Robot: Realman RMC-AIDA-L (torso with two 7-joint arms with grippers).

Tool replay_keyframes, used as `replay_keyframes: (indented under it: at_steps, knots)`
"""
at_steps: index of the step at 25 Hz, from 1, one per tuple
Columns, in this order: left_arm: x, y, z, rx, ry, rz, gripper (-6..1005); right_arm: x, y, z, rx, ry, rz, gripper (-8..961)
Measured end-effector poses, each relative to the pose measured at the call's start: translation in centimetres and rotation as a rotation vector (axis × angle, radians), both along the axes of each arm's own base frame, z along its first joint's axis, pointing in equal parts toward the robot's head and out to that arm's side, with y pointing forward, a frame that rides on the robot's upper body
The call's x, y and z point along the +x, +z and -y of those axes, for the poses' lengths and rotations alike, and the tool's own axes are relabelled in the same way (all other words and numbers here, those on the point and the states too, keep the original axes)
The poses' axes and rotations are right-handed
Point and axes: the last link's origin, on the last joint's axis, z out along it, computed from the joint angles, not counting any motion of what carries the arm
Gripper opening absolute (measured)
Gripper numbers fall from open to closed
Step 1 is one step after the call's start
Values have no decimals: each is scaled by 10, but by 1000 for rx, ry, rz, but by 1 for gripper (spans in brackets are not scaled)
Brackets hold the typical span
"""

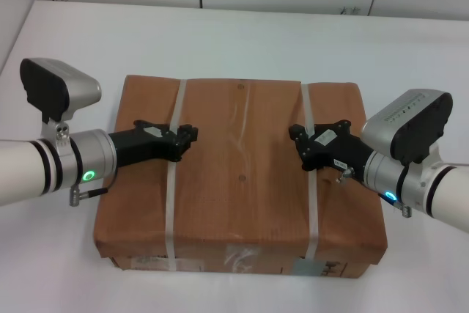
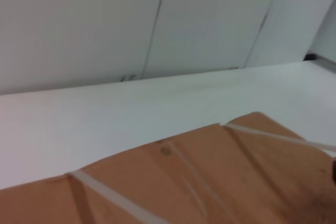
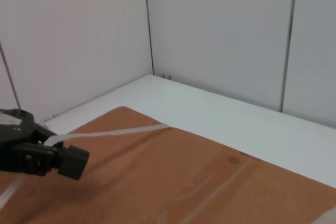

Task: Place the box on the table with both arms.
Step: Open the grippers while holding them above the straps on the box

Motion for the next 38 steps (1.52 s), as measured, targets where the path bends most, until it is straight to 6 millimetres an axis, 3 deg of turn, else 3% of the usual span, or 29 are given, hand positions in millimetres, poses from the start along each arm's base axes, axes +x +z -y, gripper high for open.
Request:
replay_keyframes:
  at_steps: [21, 25, 28, 34, 38]
  knots:
    - [-10, -4, 4, 18, 26, -31, 97, 4, 0, -1, 6, -30, 11, 107]
    - [-14, -3, 5, 38, 34, -37, 98, 14, 4, 1, 39, -99, -14, 114]
    - [-18, -3, 5, 46, 55, -58, 187, 20, 8, 0, 70, -154, -33, 119]
    - [-23, -3, 7, 49, 69, -68, 408, 26, 13, -2, 104, -202, -59, 305]
    - [-22, -2, 6, 52, 69, -65, 584, 31, 15, -1, 125, -235, -75, 501]
